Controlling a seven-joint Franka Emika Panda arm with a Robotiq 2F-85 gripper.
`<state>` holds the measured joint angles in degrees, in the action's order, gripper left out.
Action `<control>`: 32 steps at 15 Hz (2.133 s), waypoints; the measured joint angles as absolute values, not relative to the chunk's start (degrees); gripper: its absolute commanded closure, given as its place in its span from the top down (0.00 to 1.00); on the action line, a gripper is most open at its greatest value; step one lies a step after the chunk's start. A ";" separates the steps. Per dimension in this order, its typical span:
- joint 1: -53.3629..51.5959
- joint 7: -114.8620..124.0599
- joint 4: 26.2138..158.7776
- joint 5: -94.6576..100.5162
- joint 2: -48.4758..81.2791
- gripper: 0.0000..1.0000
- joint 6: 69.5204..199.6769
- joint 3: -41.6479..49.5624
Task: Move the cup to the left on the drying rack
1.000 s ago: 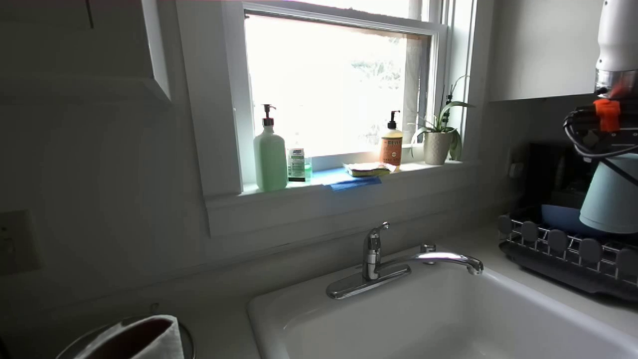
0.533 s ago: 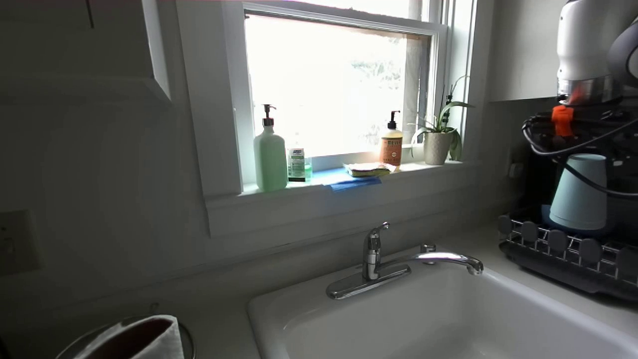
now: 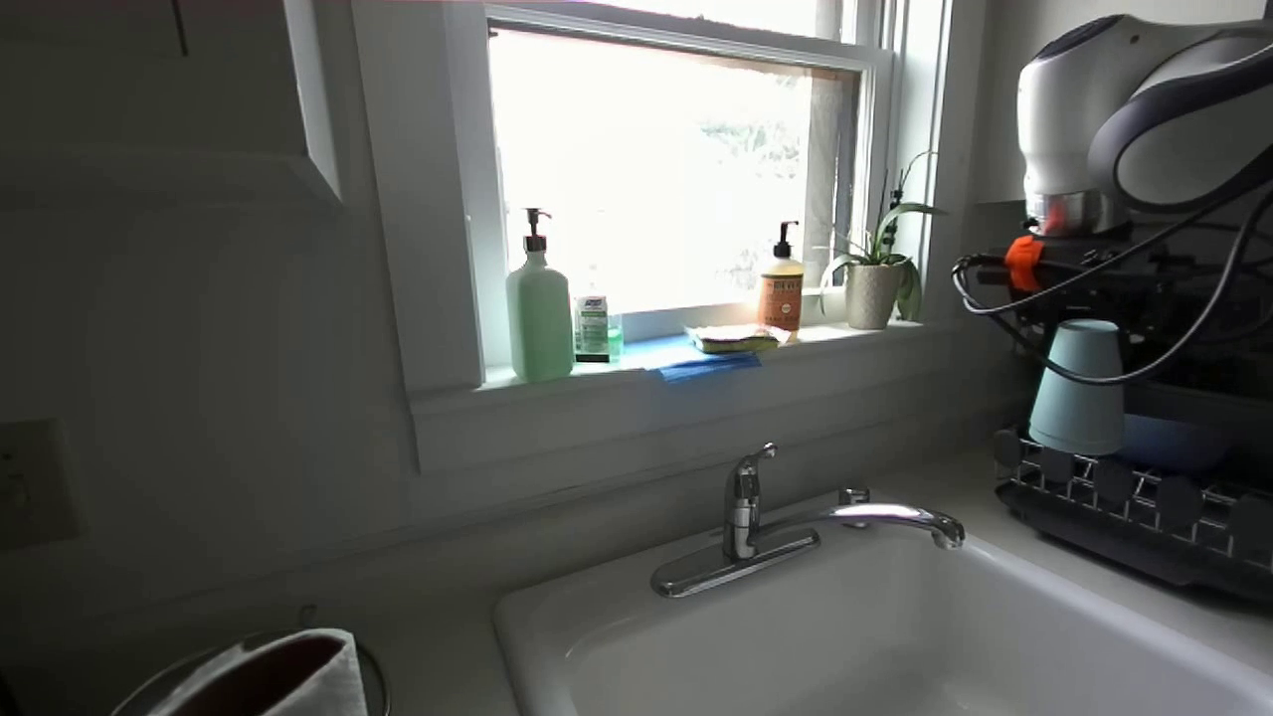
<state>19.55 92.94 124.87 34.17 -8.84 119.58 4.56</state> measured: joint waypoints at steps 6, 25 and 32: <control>18.30 94.55 119.03 34.17 -1.59 0.46 120.07 7.20; 14.86 97.00 116.60 37.99 6.87 0.46 121.46 12.26; 14.11 98.81 116.48 40.45 8.52 1.00 121.48 12.65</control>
<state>14.11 98.81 116.48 40.45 8.52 121.48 12.65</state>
